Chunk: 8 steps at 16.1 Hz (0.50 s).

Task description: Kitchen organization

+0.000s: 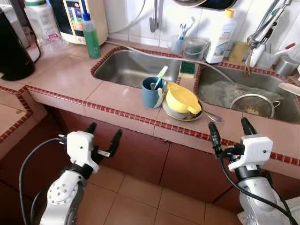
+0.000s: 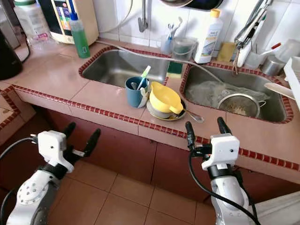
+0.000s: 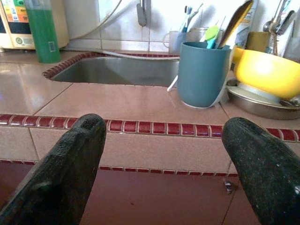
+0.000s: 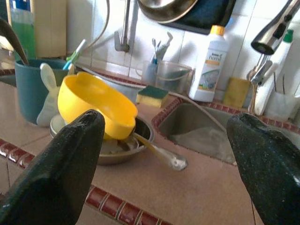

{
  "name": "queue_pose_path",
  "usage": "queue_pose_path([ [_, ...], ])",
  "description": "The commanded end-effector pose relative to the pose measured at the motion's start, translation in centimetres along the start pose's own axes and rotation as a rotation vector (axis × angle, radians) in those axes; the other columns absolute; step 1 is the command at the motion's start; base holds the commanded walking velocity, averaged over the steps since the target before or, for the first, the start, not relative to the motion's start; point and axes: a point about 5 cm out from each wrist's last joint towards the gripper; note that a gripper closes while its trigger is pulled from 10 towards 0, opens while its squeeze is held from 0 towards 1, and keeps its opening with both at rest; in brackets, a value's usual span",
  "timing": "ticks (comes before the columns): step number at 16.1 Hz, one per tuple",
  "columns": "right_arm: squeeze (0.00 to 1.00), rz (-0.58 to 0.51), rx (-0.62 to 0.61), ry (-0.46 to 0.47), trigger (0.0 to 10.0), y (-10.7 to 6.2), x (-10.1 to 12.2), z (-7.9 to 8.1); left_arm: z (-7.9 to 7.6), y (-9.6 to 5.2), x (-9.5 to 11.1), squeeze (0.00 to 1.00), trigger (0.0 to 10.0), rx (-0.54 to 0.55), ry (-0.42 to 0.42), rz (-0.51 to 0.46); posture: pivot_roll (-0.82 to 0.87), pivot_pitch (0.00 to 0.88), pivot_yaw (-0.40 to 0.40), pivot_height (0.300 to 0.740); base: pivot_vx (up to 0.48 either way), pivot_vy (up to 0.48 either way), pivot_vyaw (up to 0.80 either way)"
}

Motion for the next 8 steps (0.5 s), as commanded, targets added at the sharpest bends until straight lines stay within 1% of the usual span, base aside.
queue_pose_path([
  [1,0.00,0.019,0.007,0.002,10.0,-0.22,-0.25,0.00,0.06,-0.10,0.56,0.00,10.0,-0.006,0.004,-0.014,-0.19,0.060,-0.002,0.740,0.000,0.000,0.00],
  [3,0.00,0.015,0.024,0.001,10.0,-0.18,-0.23,0.27,0.00,-0.15,0.59,0.00,10.0,-0.017,-0.001,-0.015,-0.19,0.058,-0.006,0.740,0.000,0.000,0.00],
  [8,0.00,-0.001,0.033,-0.003,10.0,0.21,0.06,0.24,-0.02,0.25,0.98,0.00,10.0,-0.029,-0.004,-0.029,-0.19,0.054,-0.007,0.740,0.000,0.000,0.00],
])
Point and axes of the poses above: a point about 5 cm out from each wrist's last joint towards the gripper, its own y axis pointing out of the wrist towards the gripper, its own x axis along the axis of the wrist's last joint, z = x × y, and after that the axes turned 5 degrees about -y, right-handed
